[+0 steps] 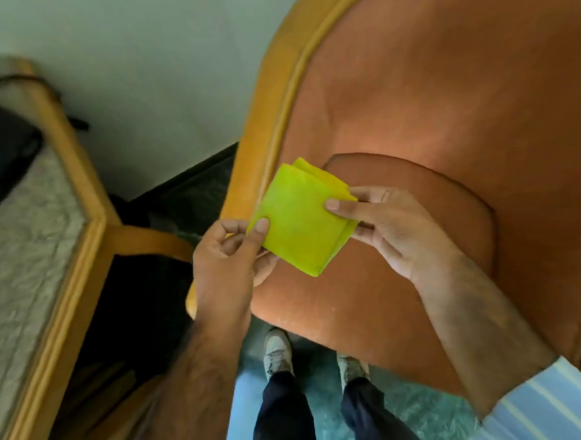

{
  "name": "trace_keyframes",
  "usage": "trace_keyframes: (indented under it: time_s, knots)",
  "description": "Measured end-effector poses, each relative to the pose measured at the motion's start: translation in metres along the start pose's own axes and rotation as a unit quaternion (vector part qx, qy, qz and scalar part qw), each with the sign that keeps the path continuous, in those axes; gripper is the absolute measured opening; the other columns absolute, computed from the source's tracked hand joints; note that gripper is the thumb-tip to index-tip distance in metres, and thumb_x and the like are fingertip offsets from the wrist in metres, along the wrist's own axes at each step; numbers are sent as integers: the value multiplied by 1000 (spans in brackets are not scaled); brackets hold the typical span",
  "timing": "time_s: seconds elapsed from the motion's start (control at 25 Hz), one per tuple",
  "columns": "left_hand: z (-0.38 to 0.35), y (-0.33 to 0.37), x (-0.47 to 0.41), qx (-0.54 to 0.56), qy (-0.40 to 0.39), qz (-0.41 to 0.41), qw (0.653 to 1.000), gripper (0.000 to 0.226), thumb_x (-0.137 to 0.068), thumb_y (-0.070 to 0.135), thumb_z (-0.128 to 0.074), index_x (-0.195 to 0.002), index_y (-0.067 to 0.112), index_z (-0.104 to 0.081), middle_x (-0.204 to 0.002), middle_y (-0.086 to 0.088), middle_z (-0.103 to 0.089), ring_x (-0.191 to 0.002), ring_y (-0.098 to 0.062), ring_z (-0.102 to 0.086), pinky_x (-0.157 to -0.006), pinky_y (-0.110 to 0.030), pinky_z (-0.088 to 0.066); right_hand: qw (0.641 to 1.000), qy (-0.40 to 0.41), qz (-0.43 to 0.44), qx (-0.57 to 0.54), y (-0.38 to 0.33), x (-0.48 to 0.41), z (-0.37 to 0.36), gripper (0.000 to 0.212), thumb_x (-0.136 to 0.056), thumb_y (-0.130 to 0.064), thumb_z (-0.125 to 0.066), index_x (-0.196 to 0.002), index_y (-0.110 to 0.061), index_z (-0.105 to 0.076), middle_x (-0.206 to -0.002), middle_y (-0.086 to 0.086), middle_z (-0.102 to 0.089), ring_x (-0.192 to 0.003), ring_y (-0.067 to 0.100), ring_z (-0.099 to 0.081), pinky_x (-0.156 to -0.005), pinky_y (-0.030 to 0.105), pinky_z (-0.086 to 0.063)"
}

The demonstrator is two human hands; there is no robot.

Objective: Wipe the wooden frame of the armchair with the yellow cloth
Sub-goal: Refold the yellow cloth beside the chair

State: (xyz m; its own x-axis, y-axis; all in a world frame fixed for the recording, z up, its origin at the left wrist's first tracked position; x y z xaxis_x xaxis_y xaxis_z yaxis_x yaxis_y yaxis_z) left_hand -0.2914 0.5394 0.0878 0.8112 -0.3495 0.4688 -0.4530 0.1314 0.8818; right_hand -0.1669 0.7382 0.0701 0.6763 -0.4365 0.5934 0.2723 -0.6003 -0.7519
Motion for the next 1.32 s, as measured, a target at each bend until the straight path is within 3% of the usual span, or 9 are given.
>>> trace_keyframes:
  time_s: [0.12, 0.36, 0.48, 0.68, 0.8, 0.92, 1.04, 1.16, 1.32]
  knots:
    - [77, -5, 20, -1, 85, -11, 996, 12, -94, 14, -76, -88, 12, -65, -75, -6, -79, -71, -23, -79, -63, -37, -66, 997, -36, -27, 70, 27, -3, -66, 38, -76, -9, -85, -111, 1, -75, -106, 12, -83, -92, 18, -80, -77, 25, -67]
    - [235, -41, 80, 66, 258, -10, 964, 17, -92, 10, -79, -82, 17, -67, -75, -4, -79, -76, -14, -78, -65, -23, -63, 961, -158, -44, 221, 106, 8, -205, 18, -79, -7, -87, -93, -11, -76, -77, -2, -80, -72, 10, -78, -62, 25, -64]
    - [319, -81, 133, 107, 364, -3, 925, 17, -90, 11, -81, -83, 17, -67, -74, 0, -80, -75, -13, -77, -63, -22, -62, 916, -238, -53, 319, 171, 30, -282, 16, -80, -12, -88, -89, -12, -76, -75, -1, -81, -72, 12, -79, -63, 28, -64]
    - [401, -179, 227, 175, 484, 39, 856, 16, -90, 4, -80, -83, 11, -68, -71, 3, -81, -70, -8, -77, -61, -21, -63, 818, -318, -75, 473, 295, 72, -350, 18, -76, -14, -92, -85, -10, -77, -92, 17, -83, -95, 38, -78, -91, 56, -63]
    - [430, -249, 281, 193, 547, 85, 810, 16, -89, 2, -79, -81, 12, -69, -68, 3, -78, -67, -12, -72, -64, -25, -62, 745, -361, -87, 555, 374, 103, -359, 26, -73, -22, -94, -83, -5, -78, -85, 18, -81, -90, 40, -78, -85, 56, -64]
    - [456, -312, 313, 184, 589, 124, 777, 10, -89, 4, -80, -95, 10, -75, -88, -14, -73, -81, -23, -63, -81, -37, -53, 664, -385, -102, 632, 454, 130, -350, 36, -73, -32, -94, -61, -12, -65, -56, 0, -67, -60, 19, -77, -58, 36, -60]
    - [486, -360, 326, 115, 607, 181, 765, 17, -87, 13, -84, -103, 16, -78, -92, -9, -75, -83, -22, -66, -90, -42, -57, 637, -380, -157, 652, 526, 145, -334, 35, -80, -28, -90, -67, -14, -60, -60, 5, -67, -67, 25, -80, -68, 44, -66]
    - [511, -397, 318, 49, 582, 228, 779, 26, -86, 19, -85, -112, 15, -79, -100, -11, -80, -94, -28, -76, -98, -43, -59, 603, -377, -168, 683, 575, 149, -324, 31, -86, -31, -86, -76, -6, -71, -64, 11, -76, -56, 20, -75, -66, 35, -66]
    - [530, -412, 300, -99, 542, 273, 789, 25, -87, 26, -84, -111, 20, -81, -100, -13, -83, -97, -26, -78, -85, -27, -50, 544, -380, -130, 736, 614, 147, -319, 43, -92, -37, -76, -68, -1, -77, -69, 14, -80, -66, 26, -81, -76, 42, -69]
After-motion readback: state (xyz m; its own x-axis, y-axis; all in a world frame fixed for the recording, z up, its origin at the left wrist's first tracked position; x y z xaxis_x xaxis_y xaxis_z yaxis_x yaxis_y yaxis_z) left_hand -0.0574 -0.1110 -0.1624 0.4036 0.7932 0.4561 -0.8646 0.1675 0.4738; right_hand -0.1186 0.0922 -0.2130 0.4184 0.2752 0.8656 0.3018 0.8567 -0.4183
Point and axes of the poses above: each hand's wrist, its own x-axis away from the middle knuckle, its own z-axis out of the back of the hand, y = z × x, the point moved 10 cm from there along -x, towards the middle knuckle
